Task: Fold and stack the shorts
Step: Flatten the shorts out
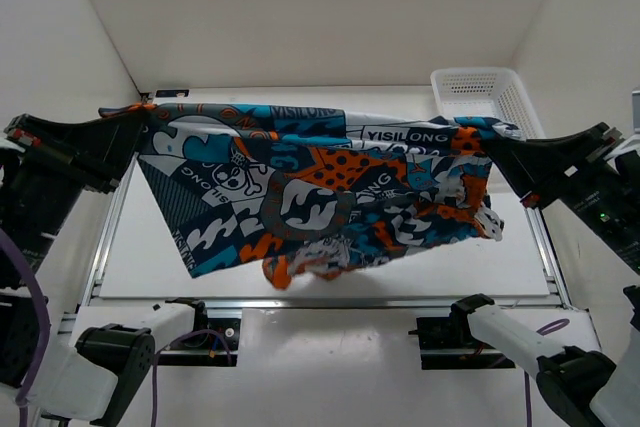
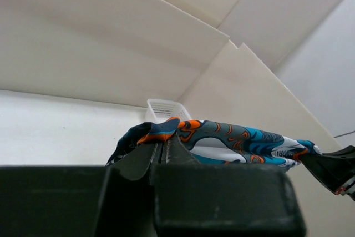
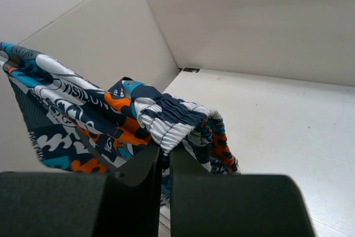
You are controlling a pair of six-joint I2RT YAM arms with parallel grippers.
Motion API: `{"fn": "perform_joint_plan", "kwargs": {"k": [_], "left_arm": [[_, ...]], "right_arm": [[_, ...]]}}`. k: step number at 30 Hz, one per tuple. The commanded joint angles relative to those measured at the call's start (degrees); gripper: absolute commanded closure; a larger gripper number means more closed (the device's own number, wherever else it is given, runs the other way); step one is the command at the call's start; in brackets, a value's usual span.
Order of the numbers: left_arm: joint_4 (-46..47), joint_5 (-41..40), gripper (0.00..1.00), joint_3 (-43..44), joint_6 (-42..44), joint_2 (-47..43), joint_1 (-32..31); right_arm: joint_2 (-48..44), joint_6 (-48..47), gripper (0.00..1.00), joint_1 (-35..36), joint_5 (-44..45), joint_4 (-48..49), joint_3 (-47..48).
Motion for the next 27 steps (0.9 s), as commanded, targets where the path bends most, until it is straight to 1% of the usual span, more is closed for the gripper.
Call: {"fn": "perform_joint_plan", "kwargs": {"k": [1, 4, 5, 7, 8, 9, 10, 11, 13, 14, 15, 16, 17, 18, 19, 20, 21, 22, 23, 24, 25, 27], "left_arm": [[3.1, -23.3, 0.9, -1.6, 4.8, 3.0, 2.4], [3.6, -23.3, 0.9, -4.6, 4.8, 6.3, 2.4], [6.0, -22.6, 0.9, -8.2, 5.3, 8.1, 2.4], [8.0, -21.8, 0.9, -11.9, 5.8, 10.0, 2.4], [8.6, -21.3, 0.9, -14.8, 6.3, 12.6, 2.4], [9.8, -21.3, 0.9, -16.1, 6.3, 14.0, 2.4], [10.4, -21.3, 0.9, -17.5, 6.3, 15.3, 2.4], [11.1, -20.4, 0.9, -20.2, 6.3, 16.8, 4.0], [13.1, -18.9, 0.9, -22.9, 6.9, 21.1, 5.3], [13.6, -18.9, 0.9, -23.8, 7.4, 22.7, 6.7], [13.7, -18.9, 0.9, -24.6, 7.4, 26.6, 6.8], [14.3, -18.9, 0.9, -24.6, 8.0, 28.8, 7.6], [14.3, -18.9, 0.9, -24.6, 8.0, 31.2, 7.6], [14.3, -18.9, 0.9, -22.5, 8.5, 33.6, 8.4], [14.3, -18.9, 0.9, -21.3, 8.5, 38.7, 9.1], [14.3, -18.9, 0.9, -19.8, 8.5, 41.4, 9.1], [14.3, -18.9, 0.9, -16.4, 8.5, 43.8, 9.7], [14.3, -18.9, 0.9, -14.5, 9.1, 48.6, 9.8], [14.3, -18.9, 0.9, -12.7, 9.1, 50.8, 10.4], [13.7, -18.9, 0.9, -10.9, 9.1, 52.8, 10.9], [13.1, -18.9, 0.9, -7.5, 9.7, 56.3, 10.9], [13.1, -18.2, 0.9, -4.7, 9.7, 59.1, 11.5]], "right_arm": [[2.3, -6.2, 0.99, -1.9, 15.3, -8.3, 0.3], [5.3, -6.2, 0.99, -1.9, 18.9, -6.0, -3.1], [7.1, -6.2, 0.99, -1.9, 19.4, -5.0, -6.9], [8.9, -6.7, 0.99, -1.9, 20.1, -1.0, -11.7], [10.9, -6.7, 0.99, -1.9, 20.9, 0.5, -14.3], [12.1, -6.7, 0.99, -1.9, 20.9, 2.0, -19.2], [13.3, -6.7, 0.99, -1.9, 20.9, 3.8, -21.6], [16.6, -6.7, 0.99, -1.9, 20.9, 6.9, -23.6], [20.5, -6.7, 0.99, -1.9, 20.4, 10.0, -26.6], [25.4, -6.7, 0.99, -2.7, 19.6, 11.5, -28.4], [28.1, -6.7, 0.99, -3.6, 18.8, 14.1, -28.4], [34.0, -6.7, 0.99, -4.3, 17.6, 15.4, -28.4], [37.5, -6.7, 0.99, -5.8, 14.9, 16.6, -28.4], [41.1, -6.7, 0.99, -6.5, 13.2, 17.3, -24.8], [48.1, -6.2, 0.99, -6.5, 12.3, 17.4, -22.2], [51.7, -6.2, 0.99, -7.3, 12.3, 17.4, -19.4], [55.1, -6.2, 0.99, -7.3, 11.6, 17.4, -16.4], [58.5, -6.2, 0.99, -7.9, 10.4, 16.4, -9.8], [64.5, -5.6, 0.99, -7.9, 9.6, 15.8, -6.4], [67.3, -5.1, 0.99, -8.5, 8.9, 15.0, -3.2], [71.7, -5.1, 0.99, -8.5, 8.1, 14.2, 2.5], [75.2, -3.5, 0.99, -9.0, 4.9, 13.7, 7.3]]}}
